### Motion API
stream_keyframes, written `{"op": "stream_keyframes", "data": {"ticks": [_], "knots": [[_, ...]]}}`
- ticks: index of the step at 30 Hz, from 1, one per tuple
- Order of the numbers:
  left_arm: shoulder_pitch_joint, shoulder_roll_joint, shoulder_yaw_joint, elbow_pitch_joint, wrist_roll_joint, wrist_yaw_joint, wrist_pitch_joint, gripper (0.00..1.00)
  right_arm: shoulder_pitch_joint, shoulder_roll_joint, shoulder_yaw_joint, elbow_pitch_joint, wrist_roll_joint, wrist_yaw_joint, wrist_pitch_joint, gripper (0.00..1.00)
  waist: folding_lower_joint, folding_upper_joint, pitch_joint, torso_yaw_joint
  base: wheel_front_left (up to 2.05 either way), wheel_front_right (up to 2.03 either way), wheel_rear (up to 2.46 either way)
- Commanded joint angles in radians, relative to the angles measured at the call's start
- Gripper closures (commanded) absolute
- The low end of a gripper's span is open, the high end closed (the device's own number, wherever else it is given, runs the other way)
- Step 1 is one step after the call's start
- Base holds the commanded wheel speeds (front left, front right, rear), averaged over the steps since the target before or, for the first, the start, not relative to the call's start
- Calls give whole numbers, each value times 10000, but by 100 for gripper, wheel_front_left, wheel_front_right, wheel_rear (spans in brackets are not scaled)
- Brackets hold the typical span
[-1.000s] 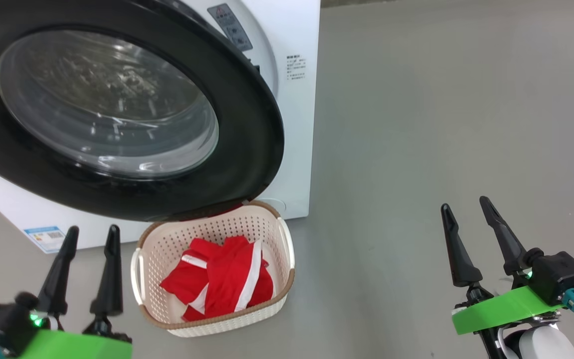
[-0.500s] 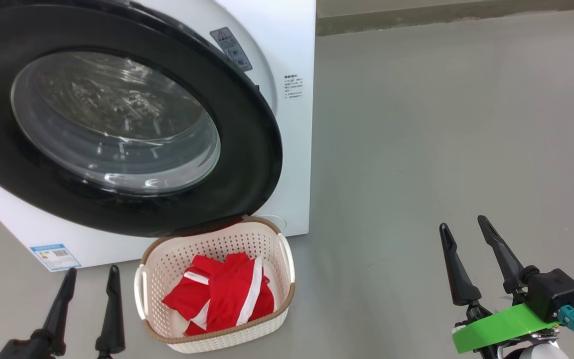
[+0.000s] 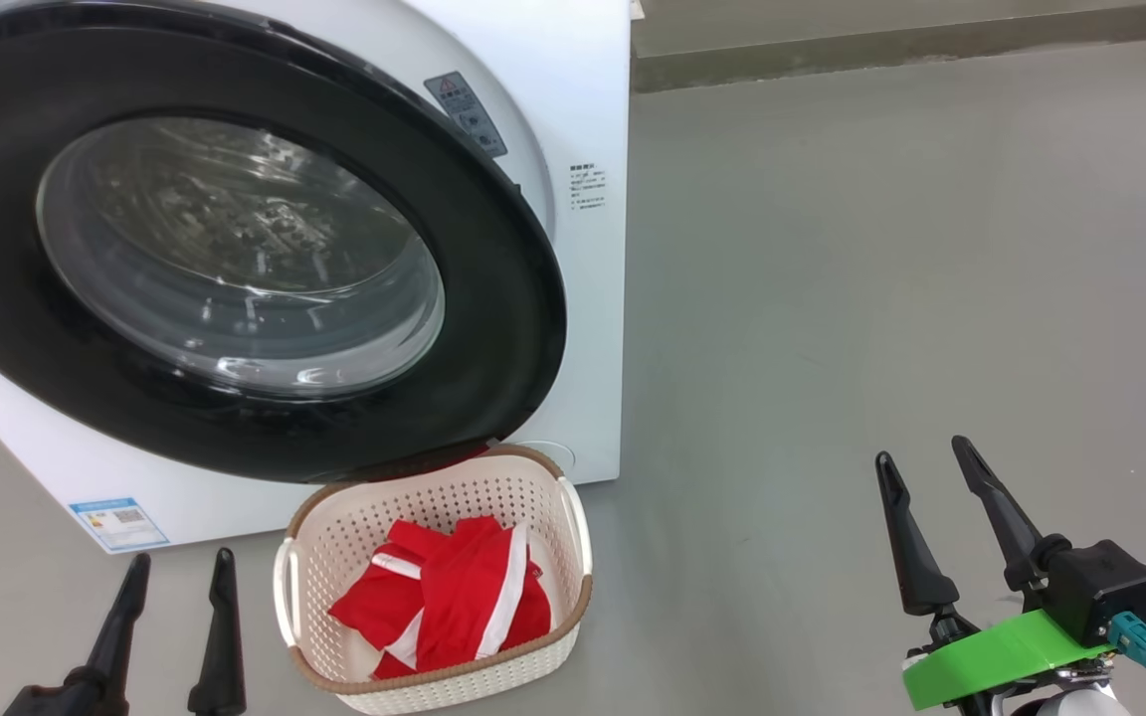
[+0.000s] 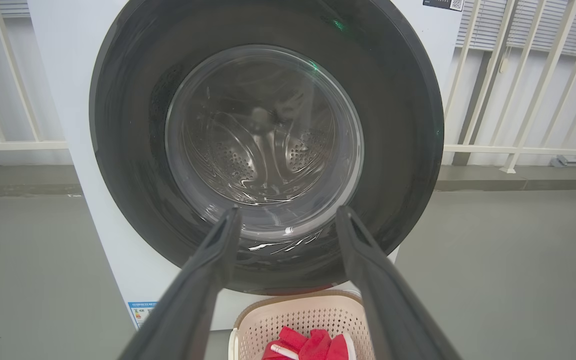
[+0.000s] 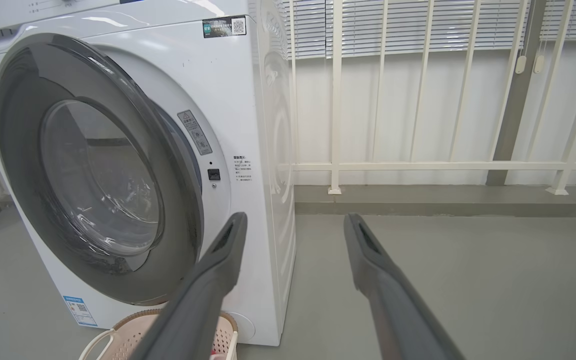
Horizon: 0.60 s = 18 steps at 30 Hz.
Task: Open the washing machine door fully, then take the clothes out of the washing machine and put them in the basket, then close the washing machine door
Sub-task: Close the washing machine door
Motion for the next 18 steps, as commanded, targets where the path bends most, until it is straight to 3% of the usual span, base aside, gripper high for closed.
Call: {"op": "stream_keyframes", "data": {"ticks": [1, 6, 7, 8, 9, 10, 12, 18], "knots": [[-298, 89, 351, -204, 82, -94, -89, 0, -35, -37, 199, -186, -55, 63, -65, 0, 0, 0, -12, 45, 0, 0, 0], [-403, 74, 336, -170, 158, -147, -89, 0, -38, -37, 274, -42, 82, 63, -65, 0, 0, 0, -34, 152, 0, 0, 0], [-419, 70, 328, -167, 176, -157, -89, 0, -71, -37, 307, 15, 113, 63, -65, 4, 0, 0, -38, 179, 0, 0, 0], [-431, 64, 315, -164, 189, -165, -89, 0, -121, -37, 337, 72, 106, 63, -65, 24, 0, 0, -42, 208, 0, 0, 0], [-444, 49, 287, -150, 190, -180, -89, 0, -256, -37, 423, 194, 133, 63, -65, 62, 0, 0, -48, 272, 0, 0, 0], [-447, 42, 274, -141, 182, -186, -89, 0, -343, -37, 467, 262, 137, 63, -65, 67, 0, 0, -52, 306, 0, 0, 0], [-458, 31, 246, -133, 168, -197, -89, 0, -553, -37, 601, 423, 134, 63, -65, 100, 0, 0, -47, 388, 0, 0, 0], [-598, 2, 106, -228, 113, -216, -89, 0, -1376, -76, 1181, 1102, 95, 63, -65, 100, 0, 0, 47, 741, 0, 0, 0]]}}
